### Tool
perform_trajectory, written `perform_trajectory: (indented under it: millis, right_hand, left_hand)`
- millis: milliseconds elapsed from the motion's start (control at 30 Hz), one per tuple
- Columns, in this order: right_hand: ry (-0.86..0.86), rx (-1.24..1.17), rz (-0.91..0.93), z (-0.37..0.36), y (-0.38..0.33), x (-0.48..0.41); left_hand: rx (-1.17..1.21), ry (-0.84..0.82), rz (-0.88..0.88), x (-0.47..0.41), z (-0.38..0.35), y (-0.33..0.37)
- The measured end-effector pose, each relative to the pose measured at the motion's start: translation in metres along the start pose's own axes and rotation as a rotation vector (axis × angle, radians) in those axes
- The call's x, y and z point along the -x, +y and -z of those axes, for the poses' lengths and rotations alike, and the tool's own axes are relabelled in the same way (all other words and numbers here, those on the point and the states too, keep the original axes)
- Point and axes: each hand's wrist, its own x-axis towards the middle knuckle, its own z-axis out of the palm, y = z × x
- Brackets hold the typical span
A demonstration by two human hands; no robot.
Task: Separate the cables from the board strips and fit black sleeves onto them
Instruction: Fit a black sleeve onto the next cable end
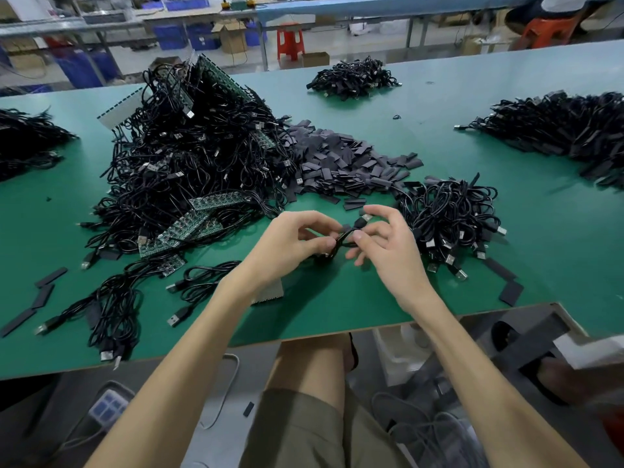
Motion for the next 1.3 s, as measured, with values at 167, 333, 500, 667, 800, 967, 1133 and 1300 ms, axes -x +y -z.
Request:
perform_trajectory:
  millis: [167, 333, 500, 667, 800, 967, 1133, 1300]
  right_hand:
    - [0.174, -0.083, 0.034, 0.004, 0.002, -0.002]
    - [0.236, -0.114, 0.065, 0.003, 0.001, -0.002]
    - [0.214, -0.115, 0.068, 0.004, 0.003, -0.004]
    - [0.051, -0.014, 0.077, 0.002, 0.001, 0.000]
    - [-0.116, 0.200, 0.096, -0.002, 0.000, 0.001]
    - [-0.241, 0.395, 0.084, -0.007, -0.003, 0.007]
    - [-0.242, 0.639, 0.126, -0.007, 0.001, 0.007]
    - [-0.203, 0.705, 0.226, -0.011, 0.002, 0.009]
  left_hand:
    - [-0.136, 0.088, 0.067, 0.010, 0.021, -0.009]
    - [-0.241, 0.025, 0.150, 0.024, 0.033, -0.007]
    - [-0.432, -0.153, 0.230, 0.033, 0.025, -0.003]
    - [-0.302, 0.054, 0.189, 0.032, 0.010, 0.001]
    - [-0.229, 0.202, 0.148, 0.033, -0.003, 0.001]
    - [-0.173, 0.261, 0.100, 0.032, -0.014, -0.005]
    - [-0.177, 0.293, 0.028, 0.036, -0.025, -0.002]
    - [-0.282, 0.378, 0.032, 0.034, -0.031, -0.003]
